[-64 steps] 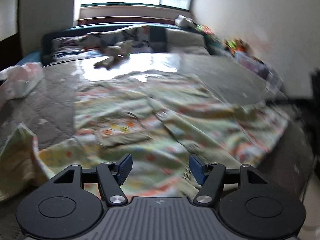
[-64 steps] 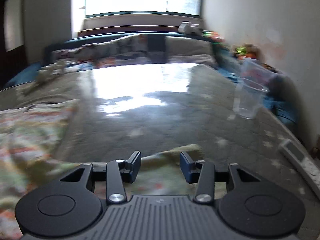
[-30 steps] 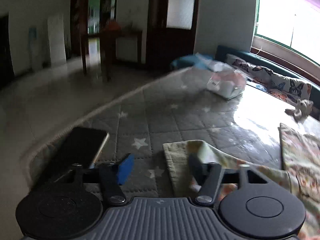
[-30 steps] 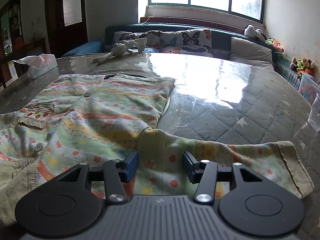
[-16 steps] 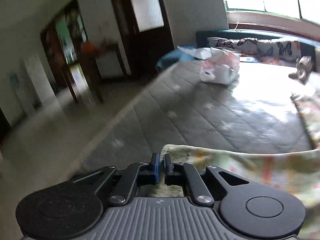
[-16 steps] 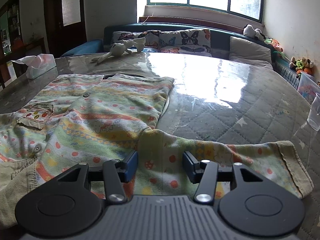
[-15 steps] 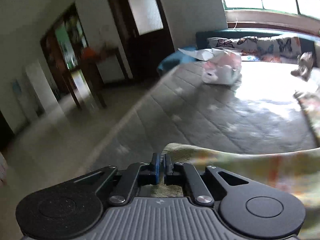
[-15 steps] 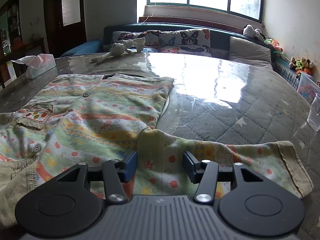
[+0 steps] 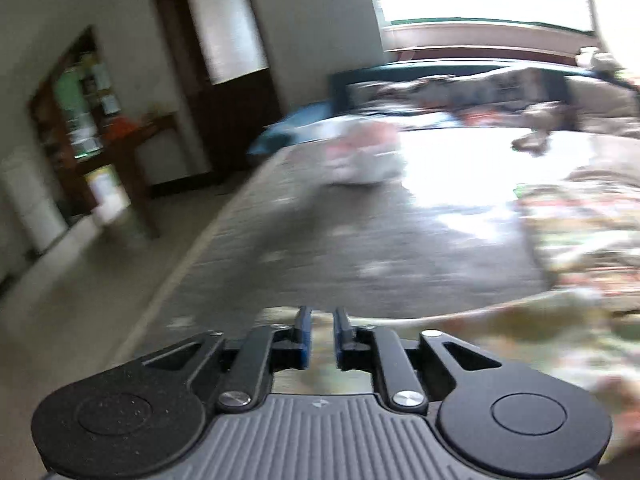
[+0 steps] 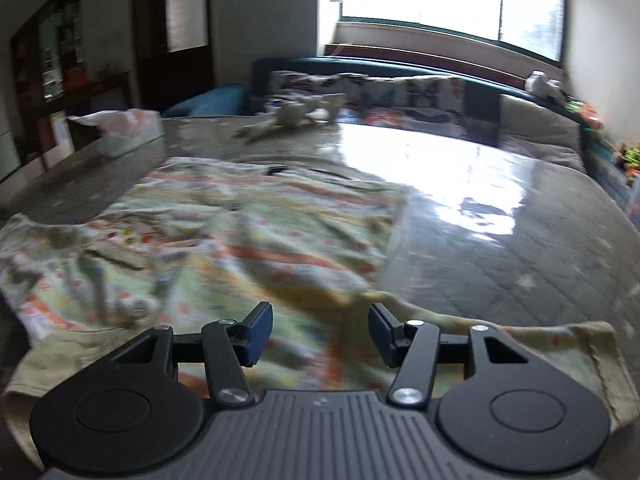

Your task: Fold clothes

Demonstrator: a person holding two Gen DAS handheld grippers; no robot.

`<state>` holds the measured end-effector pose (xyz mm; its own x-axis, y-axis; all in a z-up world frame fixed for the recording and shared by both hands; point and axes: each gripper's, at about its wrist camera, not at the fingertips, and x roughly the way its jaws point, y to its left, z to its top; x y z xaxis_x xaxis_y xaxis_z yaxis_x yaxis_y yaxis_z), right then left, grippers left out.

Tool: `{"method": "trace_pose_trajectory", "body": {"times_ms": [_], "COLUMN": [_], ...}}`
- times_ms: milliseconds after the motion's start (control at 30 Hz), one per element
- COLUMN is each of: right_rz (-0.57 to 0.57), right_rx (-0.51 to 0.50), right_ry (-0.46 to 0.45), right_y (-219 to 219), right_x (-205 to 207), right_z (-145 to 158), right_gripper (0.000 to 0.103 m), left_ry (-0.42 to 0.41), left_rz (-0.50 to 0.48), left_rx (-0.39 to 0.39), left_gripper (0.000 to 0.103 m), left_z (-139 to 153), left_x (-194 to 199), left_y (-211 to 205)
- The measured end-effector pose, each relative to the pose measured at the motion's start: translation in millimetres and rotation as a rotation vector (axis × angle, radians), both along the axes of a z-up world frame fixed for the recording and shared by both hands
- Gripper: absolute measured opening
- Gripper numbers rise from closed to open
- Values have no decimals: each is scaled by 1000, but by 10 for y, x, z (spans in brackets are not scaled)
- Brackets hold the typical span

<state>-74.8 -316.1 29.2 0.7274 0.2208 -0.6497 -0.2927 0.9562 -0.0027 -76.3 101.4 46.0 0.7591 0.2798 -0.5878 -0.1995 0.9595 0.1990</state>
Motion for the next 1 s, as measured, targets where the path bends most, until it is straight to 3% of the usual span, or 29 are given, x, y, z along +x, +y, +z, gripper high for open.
{"method": "trace_pose_trajectory", "body": {"times_ms": [67, 133, 300, 533, 767, 1000], "right_rz": [38, 75, 123, 152, 249, 446], "right_rx": [-10, -25, -66, -13, 12, -2], "right_ry": [13, 30, 33, 3, -15, 62], "right_y": [83, 168, 288, 393, 554, 811], "right_x": [-16, -39, -136, -135, -209, -496], "right_z": [-31, -74, -92, -9, 169, 116], "right_gripper": [54, 54, 54, 53, 41, 38], "left_ry": [-8, -5, -2, 42, 49, 56], "left_rz": [-75, -161, -350, -535, -576, -505], "left_rx": [-30, -61, -105, -132, -127, -150], "left_gripper": [32, 34, 37, 37, 37, 37], "left_z": [28, 53, 74, -52, -44, -56], "left_x": [1, 8, -7, -15, -122, -71], "left_y": [-241, -463, -1042, -1669, -1697, -1496]}}
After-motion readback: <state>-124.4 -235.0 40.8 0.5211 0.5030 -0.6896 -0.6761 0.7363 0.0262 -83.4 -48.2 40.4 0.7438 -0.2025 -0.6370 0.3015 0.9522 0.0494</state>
